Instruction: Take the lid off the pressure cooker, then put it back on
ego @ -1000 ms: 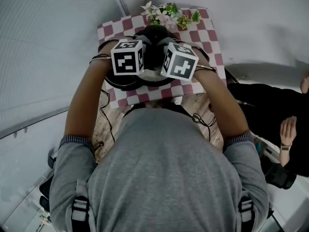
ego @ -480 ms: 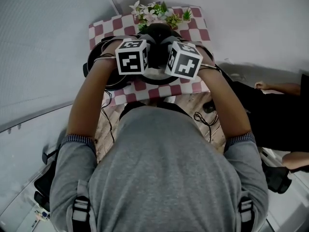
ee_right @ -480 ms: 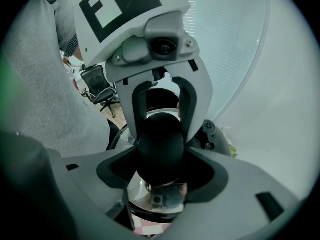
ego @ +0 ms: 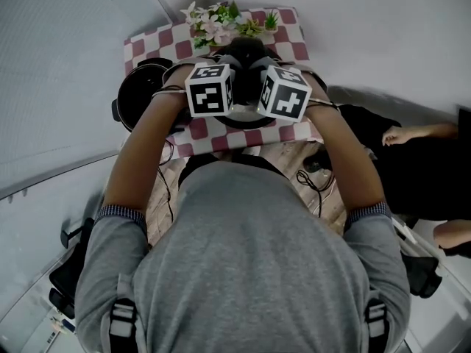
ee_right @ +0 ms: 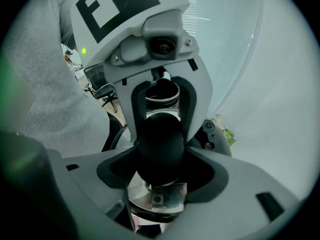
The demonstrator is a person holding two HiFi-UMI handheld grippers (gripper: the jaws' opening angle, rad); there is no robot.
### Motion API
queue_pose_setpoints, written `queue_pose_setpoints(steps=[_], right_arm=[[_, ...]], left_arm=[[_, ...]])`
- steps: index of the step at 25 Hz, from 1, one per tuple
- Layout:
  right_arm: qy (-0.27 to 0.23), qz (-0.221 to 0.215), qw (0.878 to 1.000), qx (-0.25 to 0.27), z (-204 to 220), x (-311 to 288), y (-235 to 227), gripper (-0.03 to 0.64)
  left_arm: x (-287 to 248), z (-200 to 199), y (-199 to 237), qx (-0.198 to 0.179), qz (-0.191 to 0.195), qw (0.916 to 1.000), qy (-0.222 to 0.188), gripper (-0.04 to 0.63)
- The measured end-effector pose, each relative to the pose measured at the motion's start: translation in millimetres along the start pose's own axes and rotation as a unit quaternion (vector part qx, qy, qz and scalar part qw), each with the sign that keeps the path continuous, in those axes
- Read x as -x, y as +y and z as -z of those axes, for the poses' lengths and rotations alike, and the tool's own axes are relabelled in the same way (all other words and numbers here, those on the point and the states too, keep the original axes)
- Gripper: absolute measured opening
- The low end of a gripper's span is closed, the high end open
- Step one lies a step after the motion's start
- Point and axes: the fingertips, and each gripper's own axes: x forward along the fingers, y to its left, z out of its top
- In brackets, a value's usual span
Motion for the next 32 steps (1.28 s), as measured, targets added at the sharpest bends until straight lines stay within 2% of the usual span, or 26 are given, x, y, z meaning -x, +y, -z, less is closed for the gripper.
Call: queue_pose_setpoints(steps=[14, 32], right_arm=[[0.014, -0.030, 0.999, 0.007, 63.2, -40.0, 7.1, 0.291], [0.046, -0.080, 0.996, 0.004, 106.0, -136.0, 29.1, 0.291]], left_arm=[[-73.0, -1.6, -3.2, 0.032, 0.007, 0.9994, 0.008, 0.302], [-164.9, 56.6, -26.3, 0.079, 0.040, 0.9953, 0.040, 0.302]])
